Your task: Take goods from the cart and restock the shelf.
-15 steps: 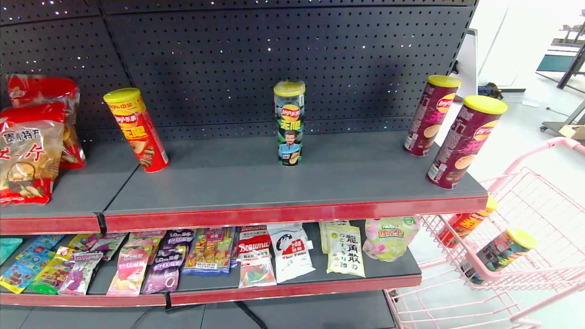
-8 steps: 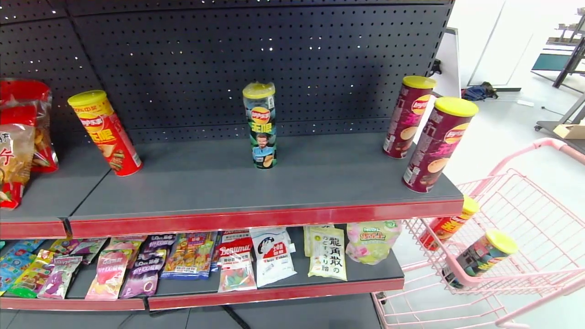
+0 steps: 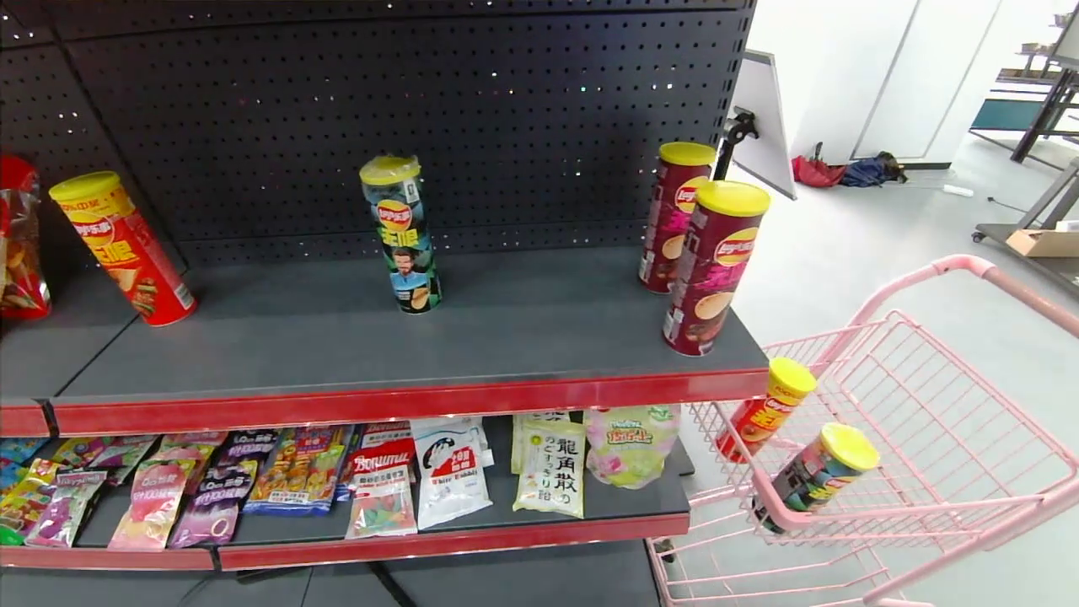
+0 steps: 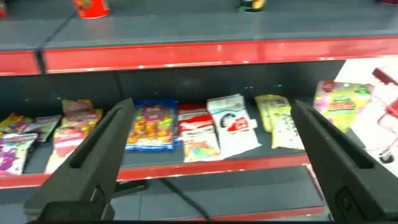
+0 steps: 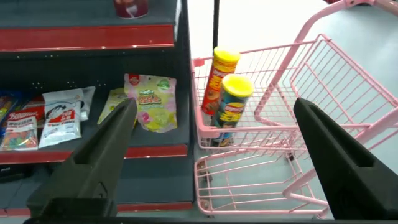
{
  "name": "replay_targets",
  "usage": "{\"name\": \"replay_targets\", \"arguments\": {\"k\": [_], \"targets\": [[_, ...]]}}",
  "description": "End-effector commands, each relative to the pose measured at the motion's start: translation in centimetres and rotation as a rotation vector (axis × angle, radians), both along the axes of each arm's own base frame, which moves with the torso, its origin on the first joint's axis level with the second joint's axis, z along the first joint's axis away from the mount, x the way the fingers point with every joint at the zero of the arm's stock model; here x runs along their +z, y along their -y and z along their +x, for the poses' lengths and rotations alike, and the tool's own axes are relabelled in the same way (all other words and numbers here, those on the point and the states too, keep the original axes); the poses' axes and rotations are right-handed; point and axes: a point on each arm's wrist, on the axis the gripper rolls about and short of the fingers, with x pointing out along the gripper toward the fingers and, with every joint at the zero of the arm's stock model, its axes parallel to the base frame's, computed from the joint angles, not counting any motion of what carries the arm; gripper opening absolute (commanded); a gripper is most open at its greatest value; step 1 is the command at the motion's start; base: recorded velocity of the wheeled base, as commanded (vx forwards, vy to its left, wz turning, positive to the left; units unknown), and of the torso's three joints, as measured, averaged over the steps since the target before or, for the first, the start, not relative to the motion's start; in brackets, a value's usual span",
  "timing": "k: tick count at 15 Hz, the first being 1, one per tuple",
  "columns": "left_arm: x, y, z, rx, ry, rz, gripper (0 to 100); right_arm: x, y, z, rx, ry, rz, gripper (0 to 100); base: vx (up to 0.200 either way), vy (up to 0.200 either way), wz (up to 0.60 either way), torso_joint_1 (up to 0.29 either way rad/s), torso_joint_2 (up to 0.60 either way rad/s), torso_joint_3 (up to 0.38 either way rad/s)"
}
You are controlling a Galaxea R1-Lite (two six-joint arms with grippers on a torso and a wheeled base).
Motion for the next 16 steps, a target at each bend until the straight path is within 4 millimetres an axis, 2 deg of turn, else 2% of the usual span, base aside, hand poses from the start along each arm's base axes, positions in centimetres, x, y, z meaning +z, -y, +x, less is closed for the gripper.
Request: {"name": "replay_targets", "arguments": {"k": [1, 6, 15, 16], "targets": [[0.00, 0.00, 0.01, 0.001, -0.001, 0.000, 100, 0.01, 0.00, 0.00, 0.001, 0.001, 0.000, 100, 0.000, 0.000, 0.00, 0.000, 0.00, 0.000], [0.00, 0.00, 0.01, 0.001, -0.001, 0.000, 100, 0.00, 0.00, 0.00, 0.001, -0.001, 0.000, 100, 0.000, 0.000, 0.00, 0.000, 0.00, 0.000], [0.00, 0.00, 0.01, 0.001, -0.001, 0.000, 100, 0.00, 0.00, 0.00, -0.001, -0.001, 0.000, 100, 0.000, 0.000, -0.60, 0.005, 0.00, 0.002], [0.00, 0.00, 0.01, 0.001, -0.001, 0.000, 100, 0.01, 0.00, 0.00, 0.001, 0.001, 0.000, 100, 0.000, 0.000, 0.00, 0.000, 0.00, 0.000]]}}
